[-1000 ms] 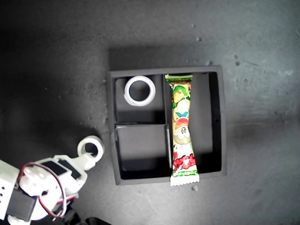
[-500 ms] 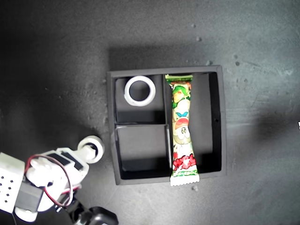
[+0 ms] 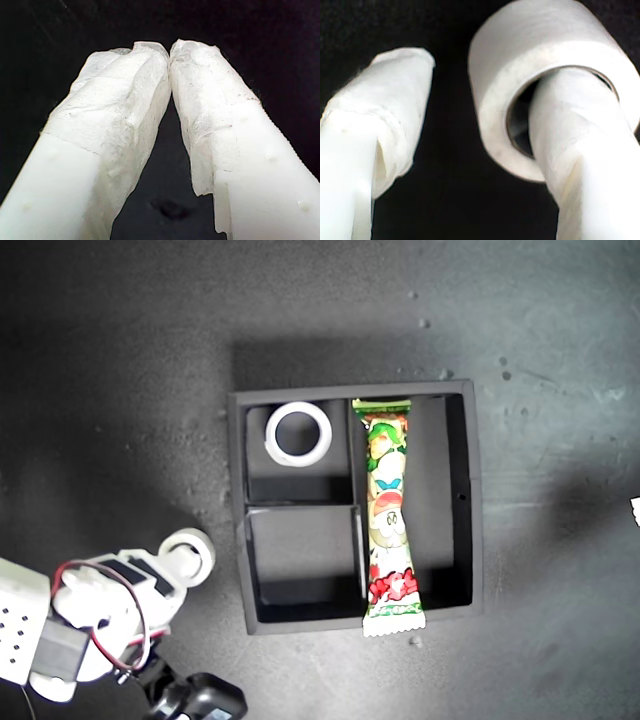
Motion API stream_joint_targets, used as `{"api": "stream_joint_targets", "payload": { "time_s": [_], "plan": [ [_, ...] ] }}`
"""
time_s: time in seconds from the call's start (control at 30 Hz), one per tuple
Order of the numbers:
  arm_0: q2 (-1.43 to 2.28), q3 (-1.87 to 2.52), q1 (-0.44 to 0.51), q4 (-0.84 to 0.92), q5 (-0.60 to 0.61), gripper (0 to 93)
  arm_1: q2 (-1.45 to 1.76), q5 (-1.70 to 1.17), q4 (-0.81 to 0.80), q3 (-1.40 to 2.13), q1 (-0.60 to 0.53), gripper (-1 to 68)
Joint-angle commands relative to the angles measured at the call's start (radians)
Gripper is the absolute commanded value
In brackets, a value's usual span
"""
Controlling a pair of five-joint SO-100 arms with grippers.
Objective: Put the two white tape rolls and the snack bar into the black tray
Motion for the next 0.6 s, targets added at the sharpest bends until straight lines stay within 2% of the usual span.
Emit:
{"api": "stream_joint_targets", "payload": {
  "time_s": [0.0, 0.17, 0.27, 0.57],
  "plan": [
    [-0.008, 0.000, -0.025, -0.026, 0.015, 12.4, 0.031, 0.028, -0.025, 0.049, 0.046, -0.4],
    [-0.071, 0.009, -0.049, -0.041, 0.023, 12.1, 0.353, 0.038, -0.002, 0.268, 0.150, -0.5],
    [-0.092, 0.009, -0.052, -0.043, 0.025, 12.1, 0.583, 0.031, 0.035, 0.368, 0.161, -0.5],
    [-0.120, 0.020, -0.043, -0.060, 0.011, 13.5, 0.594, 0.084, 0.025, 0.445, 0.158, -0.6]
  ]
}}
